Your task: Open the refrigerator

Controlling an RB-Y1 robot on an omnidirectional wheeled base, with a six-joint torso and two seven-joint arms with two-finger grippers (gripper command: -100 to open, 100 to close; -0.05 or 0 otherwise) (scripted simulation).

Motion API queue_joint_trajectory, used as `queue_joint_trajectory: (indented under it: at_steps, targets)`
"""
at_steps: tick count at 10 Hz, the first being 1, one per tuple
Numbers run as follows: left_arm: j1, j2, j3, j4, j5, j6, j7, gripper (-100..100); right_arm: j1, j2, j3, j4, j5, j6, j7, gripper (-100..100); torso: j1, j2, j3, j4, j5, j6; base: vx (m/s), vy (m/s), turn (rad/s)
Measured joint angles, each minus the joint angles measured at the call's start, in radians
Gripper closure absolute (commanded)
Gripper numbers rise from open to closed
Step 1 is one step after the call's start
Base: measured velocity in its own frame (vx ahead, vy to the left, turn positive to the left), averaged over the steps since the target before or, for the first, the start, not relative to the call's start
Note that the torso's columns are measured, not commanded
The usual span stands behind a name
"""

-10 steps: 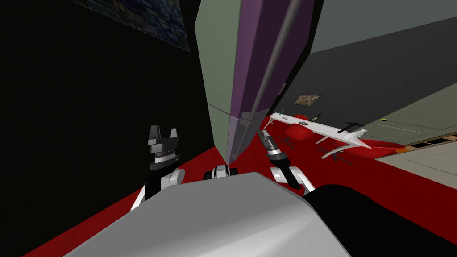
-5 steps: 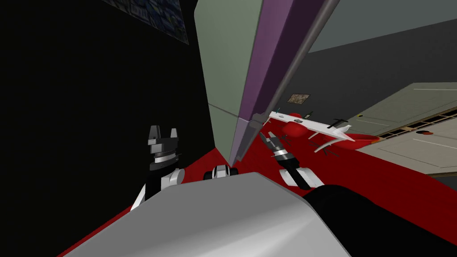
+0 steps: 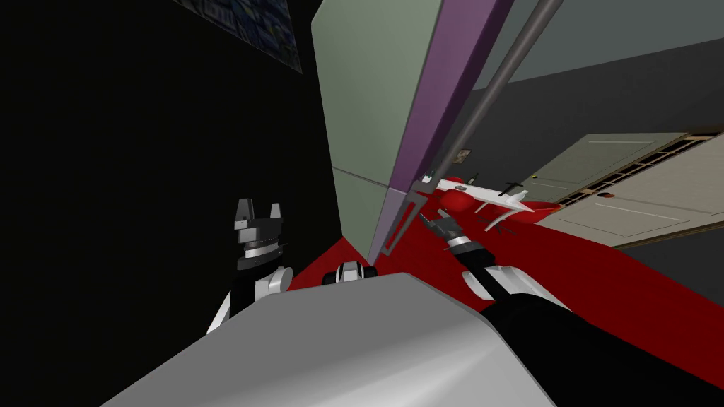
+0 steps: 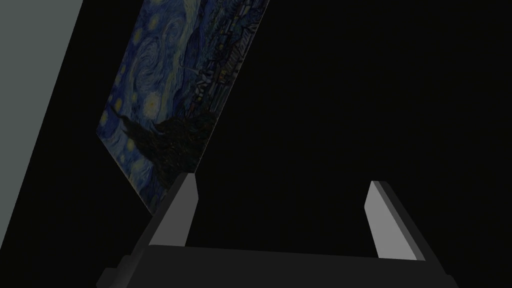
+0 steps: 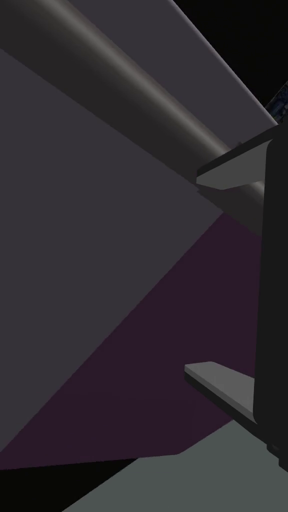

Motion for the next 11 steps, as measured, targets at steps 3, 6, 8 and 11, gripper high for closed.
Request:
queue_joint_trajectory:
  at_steps: [3,6,8,11]
  targets:
    - [0.0,0.0,0.0,0.0,0.0,0.0,0.0,0,0.065,-0.083,-0.08,0.02,0.049,0.046,0.047,-100,-0.002,-0.001,-0.001,0.002,0.001,0.002,0.057,0.171,-0.125]
    - [0.0,0.0,0.0,0.0,0.0,0.0,0.0,0,0.09,-0.145,-0.119,0.035,0.083,0.085,0.08,-100,-0.001,-0.003,-0.003,0.001,0.001,0.0,0.04,0.132,-0.095]
    - [0.0,0.0,0.0,0.0,0.0,0.0,0.0,0,0.117,-0.198,-0.159,0.05,0.11,0.118,0.105,-100,0.0,-0.002,-0.003,0.002,0.002,-0.001,0.043,0.157,-0.119]
    - [0.0,0.0,0.0,0.0,0.0,0.0,0.0,0,0.148,-0.254,-0.203,0.071,0.147,0.149,0.143,-100,-0.002,0.001,-0.001,0.004,0.003,0.001,0.025,0.146,-0.088]
